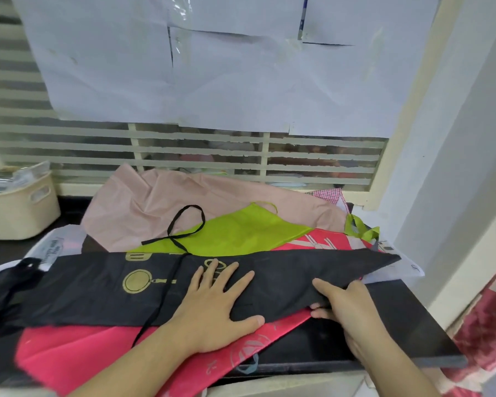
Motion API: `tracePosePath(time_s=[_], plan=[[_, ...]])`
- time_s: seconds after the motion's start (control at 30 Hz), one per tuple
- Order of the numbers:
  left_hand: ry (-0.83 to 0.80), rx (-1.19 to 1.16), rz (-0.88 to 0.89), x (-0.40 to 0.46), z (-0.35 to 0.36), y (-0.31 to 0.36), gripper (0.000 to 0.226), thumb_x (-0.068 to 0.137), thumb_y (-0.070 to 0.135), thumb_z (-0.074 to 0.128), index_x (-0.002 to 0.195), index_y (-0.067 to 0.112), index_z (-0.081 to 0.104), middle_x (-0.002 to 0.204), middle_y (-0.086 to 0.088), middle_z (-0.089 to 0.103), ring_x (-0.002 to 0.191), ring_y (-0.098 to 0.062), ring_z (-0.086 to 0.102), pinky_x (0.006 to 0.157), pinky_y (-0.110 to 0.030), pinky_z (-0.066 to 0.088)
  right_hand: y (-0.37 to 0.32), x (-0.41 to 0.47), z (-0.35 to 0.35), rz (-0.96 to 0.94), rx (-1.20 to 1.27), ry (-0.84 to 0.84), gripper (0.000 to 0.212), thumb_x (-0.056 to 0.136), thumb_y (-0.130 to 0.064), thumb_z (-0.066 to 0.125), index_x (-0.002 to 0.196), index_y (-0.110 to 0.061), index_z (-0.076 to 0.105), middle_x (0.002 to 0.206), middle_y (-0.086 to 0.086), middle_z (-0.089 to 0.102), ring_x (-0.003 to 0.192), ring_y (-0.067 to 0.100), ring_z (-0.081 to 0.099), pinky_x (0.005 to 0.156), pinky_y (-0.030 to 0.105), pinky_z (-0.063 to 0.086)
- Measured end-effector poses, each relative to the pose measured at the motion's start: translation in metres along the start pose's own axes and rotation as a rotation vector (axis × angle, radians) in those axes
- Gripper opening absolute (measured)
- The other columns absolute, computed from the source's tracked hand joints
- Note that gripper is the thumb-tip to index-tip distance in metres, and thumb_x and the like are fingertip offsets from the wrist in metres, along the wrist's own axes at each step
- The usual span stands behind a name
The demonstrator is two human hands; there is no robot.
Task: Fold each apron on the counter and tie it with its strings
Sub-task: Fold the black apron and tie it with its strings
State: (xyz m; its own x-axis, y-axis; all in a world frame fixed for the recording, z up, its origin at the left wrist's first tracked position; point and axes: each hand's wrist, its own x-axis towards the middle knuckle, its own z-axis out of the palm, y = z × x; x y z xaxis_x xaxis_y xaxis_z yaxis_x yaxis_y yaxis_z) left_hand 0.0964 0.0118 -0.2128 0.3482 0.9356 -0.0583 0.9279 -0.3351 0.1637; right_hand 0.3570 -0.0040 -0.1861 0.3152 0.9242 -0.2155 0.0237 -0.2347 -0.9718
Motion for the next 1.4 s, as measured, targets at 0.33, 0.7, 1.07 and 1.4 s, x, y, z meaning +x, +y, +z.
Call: tracePosePath(time_s=[0.33,0.7,1.07,1.4], plan=[[0.155,-1.458,-0.085,-0.02,-0.068,-0.022,0.071,0.076,0.076,0.059,0.126,0.028,0.074,0.129,0.005,0.073,0.119,-0.011,0.068,0.101,-0.029,0.049,-0.041,-0.047,0.107,-0.829,-1.025,0.219,0.036,0.072,-0.021,0.079,0.056,-0.016,0.047,0.052,0.011,0.053,0.045,0.037,0.055,0.046,0.029,0.028],[-0.003,-1.375,-0.572,-0.085,-0.082,-0.112,0.049,0.081,0.059,0.081,0.113,0.022,0.079,0.105,-0.002,0.081,0.097,-0.022,0.079,0.093,-0.047,0.061,0.014,-0.071,0.173,-1.104,-1.429,-0.233,0.099,0.05,-0.023,0.074,0.146,-0.036,0.056,0.095,-0.002,0.046,0.078,0.021,0.049,0.066,0.03,0.047],[0.377,-0.873,-0.612,-0.095,-0.113,-0.144,0.017,0.089,0.003,0.065,0.102,0.012,0.07,0.097,-0.007,0.074,0.088,-0.021,0.069,0.079,-0.03,0.055,-0.002,-0.059,0.129,-0.723,-1.31,-0.03,0.086,0.051,-0.017,0.069,0.137,-0.02,0.061,0.114,0.007,0.053,0.098,0.033,0.055,0.081,0.045,0.054],[0.372,-0.545,-0.706,-0.124,-0.093,-0.203,0.026,0.089,0.012,0.067,0.115,0.017,0.072,0.106,-0.005,0.077,0.094,-0.025,0.068,0.084,-0.036,0.055,-0.004,-0.068,0.156,-0.754,-1.29,-0.133,0.086,0.066,-0.018,0.066,0.149,-0.033,0.048,0.142,0.003,0.049,0.122,0.026,0.055,0.088,0.039,0.058]])
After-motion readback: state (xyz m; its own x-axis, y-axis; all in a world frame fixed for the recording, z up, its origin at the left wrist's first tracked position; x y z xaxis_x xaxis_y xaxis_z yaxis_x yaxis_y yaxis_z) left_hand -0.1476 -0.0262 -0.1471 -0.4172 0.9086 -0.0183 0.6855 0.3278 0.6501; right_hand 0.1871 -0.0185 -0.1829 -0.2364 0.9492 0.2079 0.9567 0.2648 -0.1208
